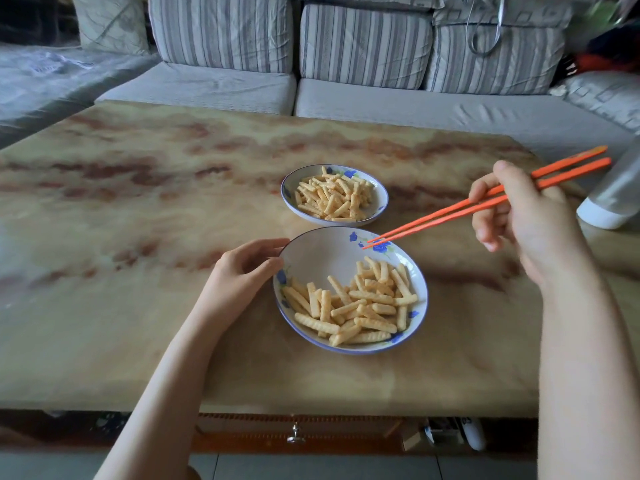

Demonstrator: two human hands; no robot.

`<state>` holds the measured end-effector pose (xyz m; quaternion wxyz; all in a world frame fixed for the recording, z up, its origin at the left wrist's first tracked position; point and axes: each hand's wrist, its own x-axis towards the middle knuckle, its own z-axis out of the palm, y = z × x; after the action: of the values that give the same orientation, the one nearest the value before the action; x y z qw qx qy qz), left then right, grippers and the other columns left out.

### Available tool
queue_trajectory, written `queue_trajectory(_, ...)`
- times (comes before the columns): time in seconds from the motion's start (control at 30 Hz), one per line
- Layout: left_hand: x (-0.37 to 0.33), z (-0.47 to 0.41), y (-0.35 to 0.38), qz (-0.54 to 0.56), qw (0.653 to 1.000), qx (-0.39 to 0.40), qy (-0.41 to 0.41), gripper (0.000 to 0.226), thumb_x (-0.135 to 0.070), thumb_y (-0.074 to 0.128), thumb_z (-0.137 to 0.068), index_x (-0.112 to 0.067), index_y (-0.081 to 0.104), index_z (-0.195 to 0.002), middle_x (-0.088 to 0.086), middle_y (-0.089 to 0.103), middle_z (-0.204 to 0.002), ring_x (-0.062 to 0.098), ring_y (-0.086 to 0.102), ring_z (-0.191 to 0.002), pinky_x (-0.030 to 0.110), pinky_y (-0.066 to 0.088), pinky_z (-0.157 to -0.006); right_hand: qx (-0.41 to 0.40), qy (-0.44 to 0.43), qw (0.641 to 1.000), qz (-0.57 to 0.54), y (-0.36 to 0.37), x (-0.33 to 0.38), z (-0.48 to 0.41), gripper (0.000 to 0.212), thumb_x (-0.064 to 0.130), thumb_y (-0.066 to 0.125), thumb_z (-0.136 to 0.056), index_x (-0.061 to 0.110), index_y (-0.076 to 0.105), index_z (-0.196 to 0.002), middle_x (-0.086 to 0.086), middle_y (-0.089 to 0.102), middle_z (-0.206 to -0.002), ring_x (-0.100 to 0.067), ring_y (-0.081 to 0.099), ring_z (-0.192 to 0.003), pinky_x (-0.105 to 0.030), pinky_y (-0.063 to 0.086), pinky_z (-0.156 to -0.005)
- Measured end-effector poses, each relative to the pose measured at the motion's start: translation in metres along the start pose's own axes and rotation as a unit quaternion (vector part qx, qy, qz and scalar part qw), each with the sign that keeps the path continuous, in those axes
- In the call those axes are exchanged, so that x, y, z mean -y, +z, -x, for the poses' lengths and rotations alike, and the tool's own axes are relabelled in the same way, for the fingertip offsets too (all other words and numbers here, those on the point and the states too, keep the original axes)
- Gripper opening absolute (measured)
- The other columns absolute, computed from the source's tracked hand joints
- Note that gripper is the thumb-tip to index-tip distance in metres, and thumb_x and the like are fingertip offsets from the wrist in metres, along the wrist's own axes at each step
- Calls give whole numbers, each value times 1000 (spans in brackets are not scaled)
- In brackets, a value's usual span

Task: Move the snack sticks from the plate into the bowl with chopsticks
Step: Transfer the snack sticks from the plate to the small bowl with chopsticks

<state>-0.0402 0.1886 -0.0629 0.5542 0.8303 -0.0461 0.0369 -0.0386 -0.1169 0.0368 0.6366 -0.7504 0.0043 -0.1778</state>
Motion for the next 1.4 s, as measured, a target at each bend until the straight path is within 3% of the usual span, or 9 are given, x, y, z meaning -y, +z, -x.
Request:
queue_trajectory(0.4, -1, 0, 1, 11, 1000, -4, -1, 37, -30, 57, -76, -35, 71, -110, -15, 73, -104, 1, 66, -100, 37, 50, -98, 26, 37, 998, 40, -6, -2, 3, 42, 27, 35, -102, 8, 54, -69, -5, 46, -36, -19, 37, -32, -19, 28, -33)
queue_trajectory(0.77, -1, 1, 1, 16, 1000, -1, 4, 36, -29, 57, -76, -35, 71, -109, -17, 73, -103, -4, 65, -98, 27, 51, -94, -87, 28, 989, -115, 8, -9, -2, 41, 22, 34, -102, 12, 49, -65, 3, 49, -40, -15, 39, -31, -19, 27, -37)
queue_trajectory(0.93, 0, 0, 1, 18, 1000, 0, 4, 36, -29, 57, -77, -35, 71, -109, -16, 73, -103, -2, 66, -98, 30, 51, -95, -150, 36, 972, -176, 21, -14, -4, 39, 21, 34, -101, 13, 48, -65, 7, 52, -42, -14, 41, -32, -24, 28, -40)
queue_trajectory(1.1, 0, 0, 1, 13, 1000, -2, 5, 37, -30, 57, -76, -33, 71, -110, -15, 73, -103, -1, 66, -98, 30, 52, -95, -186, 45, 965, -181, 37, -28, -12, 39, 23, 33, -101, 13, 50, -66, 5, 50, -38, -14, 42, -32, -24, 30, -39)
queue_trajectory(1.4, 0, -1, 0, 1, 1000, -2, 4, 38, -31, 57, -76, -32, 70, -112, -16, 73, -104, -1, 66, -99, 35, 50, -97, -171, 17, 976, -137, 44, -40, -18, 41, 23, 31, -102, 10, 52, -69, 1, 48, -35, -15, 41, -30, -18, 30, -36)
